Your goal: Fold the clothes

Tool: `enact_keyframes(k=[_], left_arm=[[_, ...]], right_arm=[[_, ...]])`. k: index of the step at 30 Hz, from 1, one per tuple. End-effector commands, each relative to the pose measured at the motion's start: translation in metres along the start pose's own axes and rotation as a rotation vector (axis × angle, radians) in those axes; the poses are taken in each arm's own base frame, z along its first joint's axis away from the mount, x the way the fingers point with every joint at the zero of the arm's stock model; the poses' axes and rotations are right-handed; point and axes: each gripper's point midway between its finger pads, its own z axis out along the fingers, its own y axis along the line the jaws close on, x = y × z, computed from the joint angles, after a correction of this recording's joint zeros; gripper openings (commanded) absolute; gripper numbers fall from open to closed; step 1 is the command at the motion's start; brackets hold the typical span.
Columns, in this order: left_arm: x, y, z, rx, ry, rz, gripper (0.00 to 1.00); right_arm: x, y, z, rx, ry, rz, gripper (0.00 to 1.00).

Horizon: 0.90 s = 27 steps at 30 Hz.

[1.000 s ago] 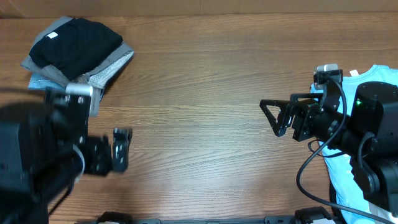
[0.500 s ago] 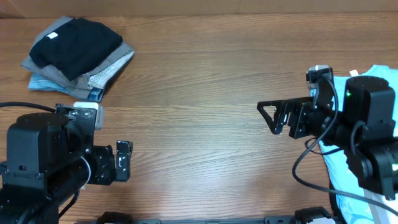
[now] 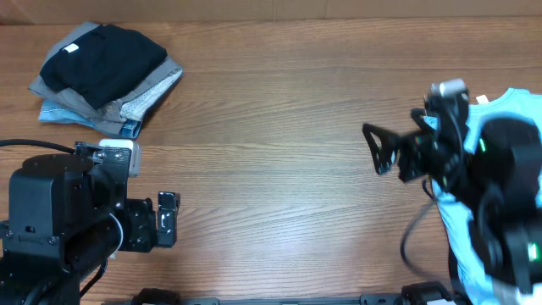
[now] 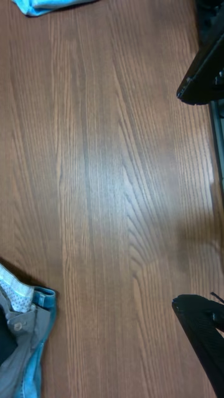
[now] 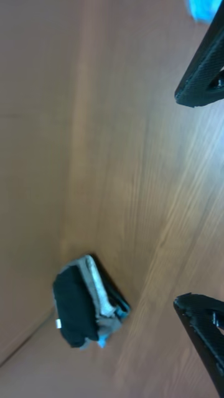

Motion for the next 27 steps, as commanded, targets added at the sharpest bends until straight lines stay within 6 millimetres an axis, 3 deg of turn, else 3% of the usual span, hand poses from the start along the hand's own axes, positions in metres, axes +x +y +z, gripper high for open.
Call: enact_keyframes(k=[1, 9, 19, 27], left_arm=[[0.0, 0.001, 0.0, -0.008, -0.003, -0.013, 1.0], [0.0, 0.001, 0.0, -0.008, -0.003, -0.013, 1.0], [0.0, 0.001, 0.0, -0.008, -0.003, -0.013, 1.0], [0.0, 0.001, 0.0, -0.008, -0.004, -0.013, 1.0]], right_arm=[[0.023, -0.001, -0.022, 0.04, -0.086, -0.203, 1.0], [0.109, -0.01, -0.03, 0.076, -0.167, -0.239, 1.0], [0.175, -0.028, 0.017, 0.065, -0.197, -0.239, 1.0], [0.198, -0.035, 0.032, 0.055, -0.233, -0.158, 1.0]])
